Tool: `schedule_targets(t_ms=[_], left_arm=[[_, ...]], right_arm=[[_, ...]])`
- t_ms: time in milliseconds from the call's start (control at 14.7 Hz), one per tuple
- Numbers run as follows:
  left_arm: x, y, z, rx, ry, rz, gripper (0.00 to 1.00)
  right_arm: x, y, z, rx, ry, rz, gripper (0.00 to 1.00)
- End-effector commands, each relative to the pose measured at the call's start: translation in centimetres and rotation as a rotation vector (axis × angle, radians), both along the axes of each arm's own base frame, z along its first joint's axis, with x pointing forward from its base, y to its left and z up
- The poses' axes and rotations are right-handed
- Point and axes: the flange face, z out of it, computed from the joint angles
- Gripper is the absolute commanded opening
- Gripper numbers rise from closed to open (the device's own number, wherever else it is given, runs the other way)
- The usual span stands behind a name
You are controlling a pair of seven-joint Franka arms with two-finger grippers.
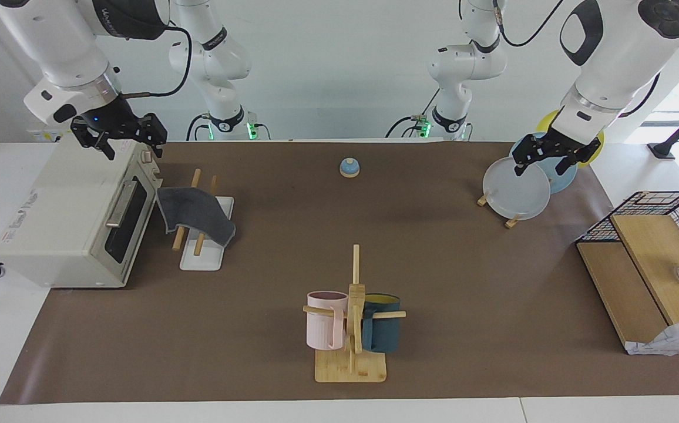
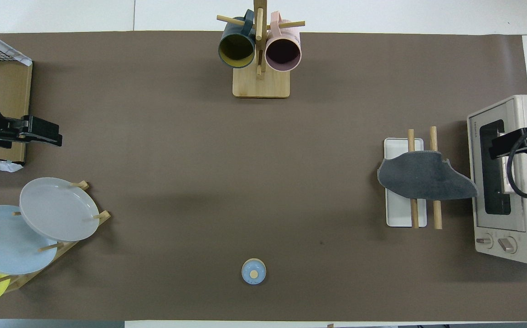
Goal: Fold towel and hang on rack
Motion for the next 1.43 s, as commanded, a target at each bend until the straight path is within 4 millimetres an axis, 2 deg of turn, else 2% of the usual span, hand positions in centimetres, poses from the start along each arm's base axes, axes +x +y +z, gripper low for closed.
schedule_targets(t_ms=[0,1362], left_arm=[[-0.24,0.27,0.3,0.016,0.003,-0.01,1.0],[-0.23,0.27,0.37,0.016,0.001,-0.01,1.0]], right_arm=[[0.18,0.43,0.18,-0.009,0.01,-0.002,1.0],[0.16,0.57,0.3,0.018,0.0,-0.056,1.0]])
